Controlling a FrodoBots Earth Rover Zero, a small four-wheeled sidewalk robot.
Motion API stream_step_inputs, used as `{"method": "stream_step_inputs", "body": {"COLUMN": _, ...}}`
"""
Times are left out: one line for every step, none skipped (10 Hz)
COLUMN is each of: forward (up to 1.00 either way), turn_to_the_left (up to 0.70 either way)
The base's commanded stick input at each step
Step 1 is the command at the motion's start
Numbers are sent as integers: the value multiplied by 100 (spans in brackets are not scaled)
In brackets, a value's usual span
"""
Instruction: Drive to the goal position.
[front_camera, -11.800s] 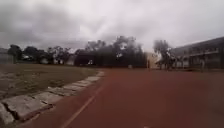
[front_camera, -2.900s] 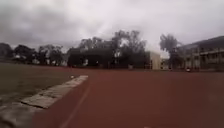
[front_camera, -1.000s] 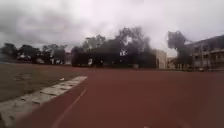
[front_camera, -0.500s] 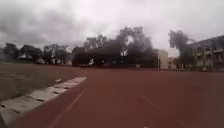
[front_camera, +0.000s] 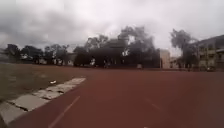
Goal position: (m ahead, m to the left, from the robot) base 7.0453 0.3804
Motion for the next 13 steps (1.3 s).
{"method": "stream_step_inputs", "body": {"forward": 100, "turn_to_the_left": 0}}
{"method": "stream_step_inputs", "body": {"forward": 100, "turn_to_the_left": 0}}
{"method": "stream_step_inputs", "body": {"forward": 100, "turn_to_the_left": 0}}
{"method": "stream_step_inputs", "body": {"forward": 100, "turn_to_the_left": 0}}
{"method": "stream_step_inputs", "body": {"forward": 100, "turn_to_the_left": 0}}
{"method": "stream_step_inputs", "body": {"forward": 100, "turn_to_the_left": 0}}
{"method": "stream_step_inputs", "body": {"forward": 100, "turn_to_the_left": 0}}
{"method": "stream_step_inputs", "body": {"forward": 100, "turn_to_the_left": 0}}
{"method": "stream_step_inputs", "body": {"forward": 100, "turn_to_the_left": 0}}
{"method": "stream_step_inputs", "body": {"forward": 100, "turn_to_the_left": 0}}
{"method": "stream_step_inputs", "body": {"forward": 100, "turn_to_the_left": 0}}
{"method": "stream_step_inputs", "body": {"forward": 100, "turn_to_the_left": 0}}
{"method": "stream_step_inputs", "body": {"forward": 100, "turn_to_the_left": 0}}
